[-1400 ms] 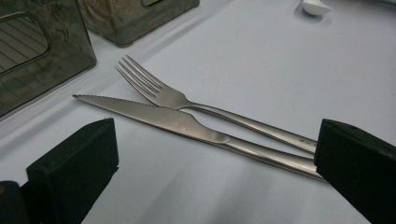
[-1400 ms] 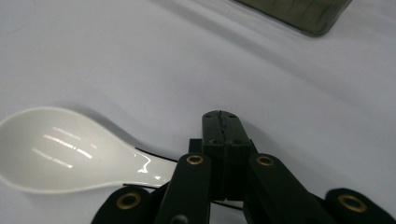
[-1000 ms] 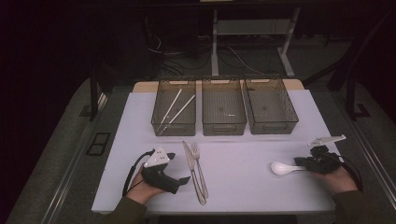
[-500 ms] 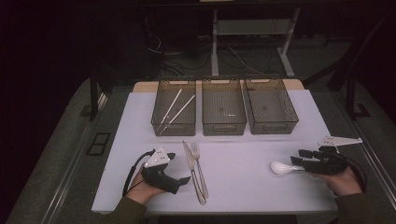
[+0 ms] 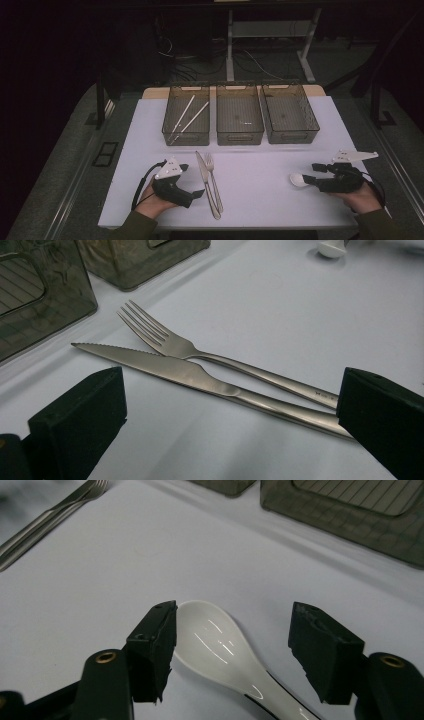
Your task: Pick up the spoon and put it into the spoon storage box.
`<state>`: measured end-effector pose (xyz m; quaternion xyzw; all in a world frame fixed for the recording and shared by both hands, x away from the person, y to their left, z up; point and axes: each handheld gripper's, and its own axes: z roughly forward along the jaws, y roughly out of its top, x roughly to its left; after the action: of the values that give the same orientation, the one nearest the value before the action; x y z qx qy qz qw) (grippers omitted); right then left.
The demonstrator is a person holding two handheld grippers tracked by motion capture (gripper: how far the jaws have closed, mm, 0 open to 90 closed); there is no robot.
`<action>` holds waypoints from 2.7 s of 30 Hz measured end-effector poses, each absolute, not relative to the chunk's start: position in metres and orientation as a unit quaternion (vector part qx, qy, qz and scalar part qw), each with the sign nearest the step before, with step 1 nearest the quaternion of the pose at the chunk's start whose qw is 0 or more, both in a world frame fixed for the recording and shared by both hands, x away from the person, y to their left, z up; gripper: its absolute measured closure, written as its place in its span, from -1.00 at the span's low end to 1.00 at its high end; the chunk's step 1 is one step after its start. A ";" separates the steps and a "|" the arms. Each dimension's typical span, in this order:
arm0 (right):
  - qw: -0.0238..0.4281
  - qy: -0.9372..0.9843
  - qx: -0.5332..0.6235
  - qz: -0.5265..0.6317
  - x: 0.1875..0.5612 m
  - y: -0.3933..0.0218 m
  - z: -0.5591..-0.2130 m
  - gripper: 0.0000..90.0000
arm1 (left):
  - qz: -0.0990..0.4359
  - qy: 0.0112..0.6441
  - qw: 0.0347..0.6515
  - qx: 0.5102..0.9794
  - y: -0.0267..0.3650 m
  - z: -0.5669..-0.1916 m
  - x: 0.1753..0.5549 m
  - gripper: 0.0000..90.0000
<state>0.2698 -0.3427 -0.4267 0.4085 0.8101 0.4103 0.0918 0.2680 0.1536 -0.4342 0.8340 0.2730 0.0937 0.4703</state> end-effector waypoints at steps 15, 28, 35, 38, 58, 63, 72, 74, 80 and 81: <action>0.081 0.831 0.404 0.373 0.277 -0.326 -0.442 -0.27 | 0.095 0.273 0.463 0.838 0.153 -0.435 0.268 -1.00; 0.082 0.847 0.384 0.358 0.277 -0.321 -0.445 -0.23 | 0.094 0.271 0.463 0.839 0.153 -0.435 0.268 -1.00; 0.075 0.859 0.363 0.353 0.274 -0.318 -0.445 -0.12 | 0.093 0.271 0.463 0.839 0.153 -0.435 0.268 -1.00; 0.081 0.868 0.351 0.343 0.272 -0.316 -0.446 -0.08 | 0.092 0.270 0.462 0.839 0.153 -0.435 0.268 -1.00; 0.096 0.890 0.311 0.319 0.268 -0.318 -0.444 0.27 | 0.091 0.270 0.462 0.840 0.152 -0.436 0.268 -1.00; 0.093 0.893 0.308 0.316 0.268 -0.319 -0.443 0.37 | 0.090 0.268 0.461 0.841 0.152 -0.436 0.268 -1.00; 0.081 0.893 0.300 0.324 0.268 -0.320 -0.439 0.70 | 0.088 0.267 0.462 0.841 0.152 -0.436 0.268 -1.00; 0.076 0.894 0.300 0.325 0.268 -0.320 -0.439 0.73 | 0.088 0.267 0.462 0.841 0.152 -0.436 0.268 -1.00; 0.076 0.895 0.297 0.323 0.268 -0.320 -0.438 0.77 | 0.090 0.263 0.464 0.841 0.152 -0.436 0.268 -1.00; 0.079 0.896 0.297 0.321 0.268 -0.319 -0.437 0.77 | 0.090 0.262 0.464 0.842 0.152 -0.436 0.267 -1.00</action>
<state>0.2679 -0.3194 -0.4374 0.2967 0.8959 0.3211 0.0795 0.2675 0.1517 -0.4356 0.8416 0.2620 0.0904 0.4636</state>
